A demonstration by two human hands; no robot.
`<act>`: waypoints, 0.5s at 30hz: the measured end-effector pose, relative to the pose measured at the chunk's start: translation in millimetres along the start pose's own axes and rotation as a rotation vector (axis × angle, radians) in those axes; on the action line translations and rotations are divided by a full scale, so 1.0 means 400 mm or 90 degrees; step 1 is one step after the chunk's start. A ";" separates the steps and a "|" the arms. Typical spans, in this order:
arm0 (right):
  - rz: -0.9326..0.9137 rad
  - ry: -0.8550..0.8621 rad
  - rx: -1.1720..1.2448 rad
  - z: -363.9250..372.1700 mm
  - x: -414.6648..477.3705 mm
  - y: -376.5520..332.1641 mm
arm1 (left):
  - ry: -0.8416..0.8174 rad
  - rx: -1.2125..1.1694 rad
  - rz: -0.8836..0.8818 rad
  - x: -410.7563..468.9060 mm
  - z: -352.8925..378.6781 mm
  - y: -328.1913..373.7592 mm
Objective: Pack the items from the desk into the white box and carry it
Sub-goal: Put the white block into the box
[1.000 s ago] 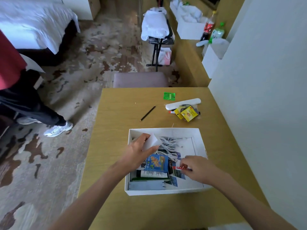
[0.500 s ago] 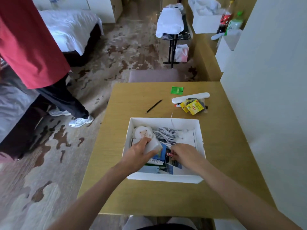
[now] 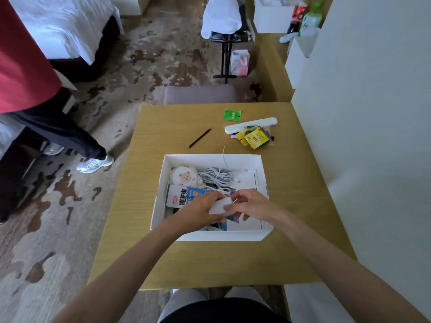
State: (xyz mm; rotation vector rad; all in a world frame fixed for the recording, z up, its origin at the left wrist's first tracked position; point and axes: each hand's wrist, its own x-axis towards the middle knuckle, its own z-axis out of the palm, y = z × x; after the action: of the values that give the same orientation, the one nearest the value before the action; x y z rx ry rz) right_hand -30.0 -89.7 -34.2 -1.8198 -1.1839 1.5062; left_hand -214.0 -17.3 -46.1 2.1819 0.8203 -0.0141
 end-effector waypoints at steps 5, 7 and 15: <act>0.135 -0.015 -0.073 0.001 0.016 0.011 | -0.136 0.042 -0.063 0.008 -0.023 -0.047; 0.163 -0.025 -0.161 0.004 0.024 0.010 | -0.151 0.083 -0.059 0.004 -0.030 -0.067; 0.235 -0.105 -0.257 0.039 0.057 0.014 | -0.113 0.161 -0.004 0.015 -0.048 -0.083</act>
State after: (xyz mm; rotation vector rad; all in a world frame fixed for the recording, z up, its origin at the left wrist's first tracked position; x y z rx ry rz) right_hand -42.7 -75.2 -54.8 -2.3201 -1.3641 1.7401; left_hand -232.8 15.0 -56.8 2.3728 0.7573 -0.3265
